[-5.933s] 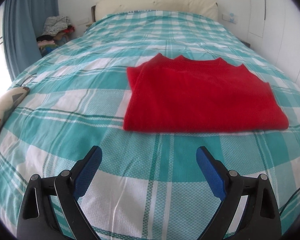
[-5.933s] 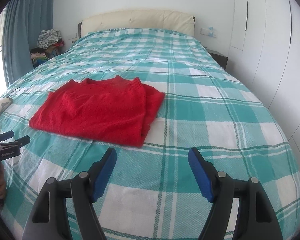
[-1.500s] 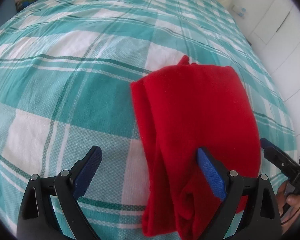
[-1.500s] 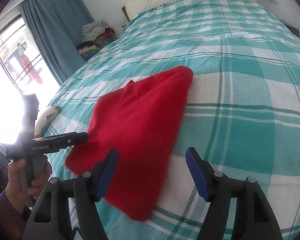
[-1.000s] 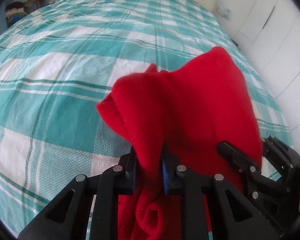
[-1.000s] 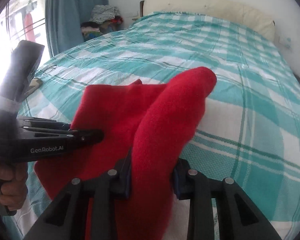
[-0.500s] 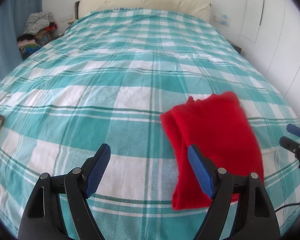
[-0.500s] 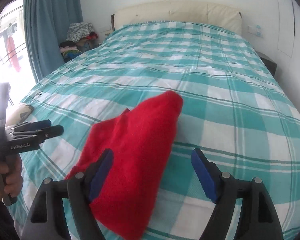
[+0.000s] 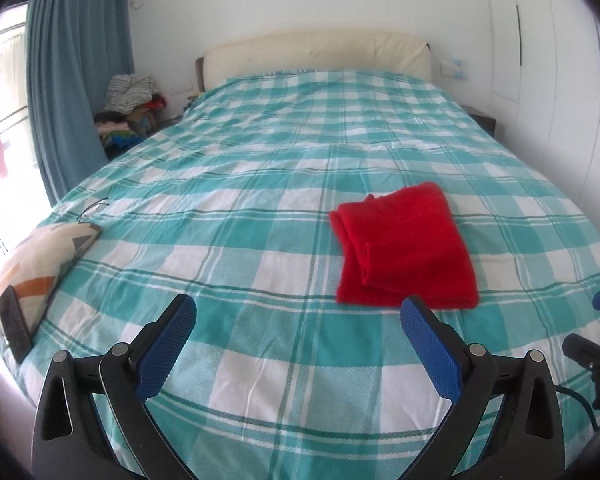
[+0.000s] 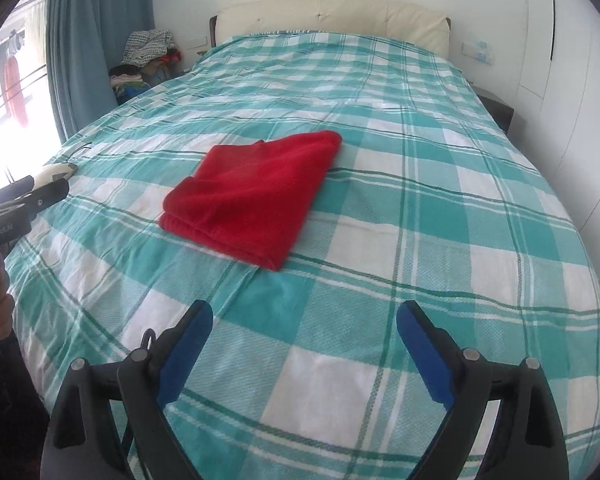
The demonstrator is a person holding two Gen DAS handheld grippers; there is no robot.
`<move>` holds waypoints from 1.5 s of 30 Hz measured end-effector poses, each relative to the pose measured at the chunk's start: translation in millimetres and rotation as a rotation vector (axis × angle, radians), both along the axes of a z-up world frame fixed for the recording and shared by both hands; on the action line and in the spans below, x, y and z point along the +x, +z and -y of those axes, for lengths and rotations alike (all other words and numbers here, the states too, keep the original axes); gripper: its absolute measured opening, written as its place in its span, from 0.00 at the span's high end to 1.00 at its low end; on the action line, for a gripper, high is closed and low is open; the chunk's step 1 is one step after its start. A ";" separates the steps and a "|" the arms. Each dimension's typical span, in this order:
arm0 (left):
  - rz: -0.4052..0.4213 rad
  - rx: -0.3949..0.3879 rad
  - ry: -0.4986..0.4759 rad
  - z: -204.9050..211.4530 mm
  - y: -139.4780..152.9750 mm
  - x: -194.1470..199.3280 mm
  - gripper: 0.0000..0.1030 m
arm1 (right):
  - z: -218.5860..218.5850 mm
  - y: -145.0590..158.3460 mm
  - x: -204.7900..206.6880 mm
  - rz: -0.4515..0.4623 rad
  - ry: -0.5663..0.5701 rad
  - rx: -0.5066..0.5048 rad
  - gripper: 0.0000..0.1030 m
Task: Fold small clothes
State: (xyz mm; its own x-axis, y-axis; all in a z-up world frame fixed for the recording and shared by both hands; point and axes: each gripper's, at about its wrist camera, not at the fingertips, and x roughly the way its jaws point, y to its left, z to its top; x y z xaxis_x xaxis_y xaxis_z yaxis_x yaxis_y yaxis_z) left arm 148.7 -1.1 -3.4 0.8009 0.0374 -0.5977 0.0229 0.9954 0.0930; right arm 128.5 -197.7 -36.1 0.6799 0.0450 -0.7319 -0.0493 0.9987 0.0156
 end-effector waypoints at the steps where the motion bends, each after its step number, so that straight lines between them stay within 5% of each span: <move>1: -0.014 0.014 0.006 2.8 1.3 -8.1 0.01 | -6.4 5.2 -8.9 0.008 0.011 0.011 0.10; 5: -0.014 0.057 0.018 7.4 11.4 -39.8 0.01 | -20.7 23.5 -42.3 0.016 0.023 0.024 0.06; 15: -0.029 0.002 0.003 10.5 32.9 -78.3 0.01 | -47.4 55.8 -85.3 0.056 0.026 -0.010 0.06; 45: -0.058 0.012 0.038 4.7 28.6 -83.7 0.00 | -65.8 69.1 -89.0 0.118 -0.037 -0.051 0.01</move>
State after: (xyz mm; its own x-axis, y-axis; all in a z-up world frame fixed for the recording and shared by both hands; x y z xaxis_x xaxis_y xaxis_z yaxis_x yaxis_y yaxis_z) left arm 65.0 -5.8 25.1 0.7629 0.0745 -0.6422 -0.0089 0.9945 0.1047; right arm 39.5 -131.9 33.0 0.7619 -0.0173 -0.6475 -0.0106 0.9992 -0.0391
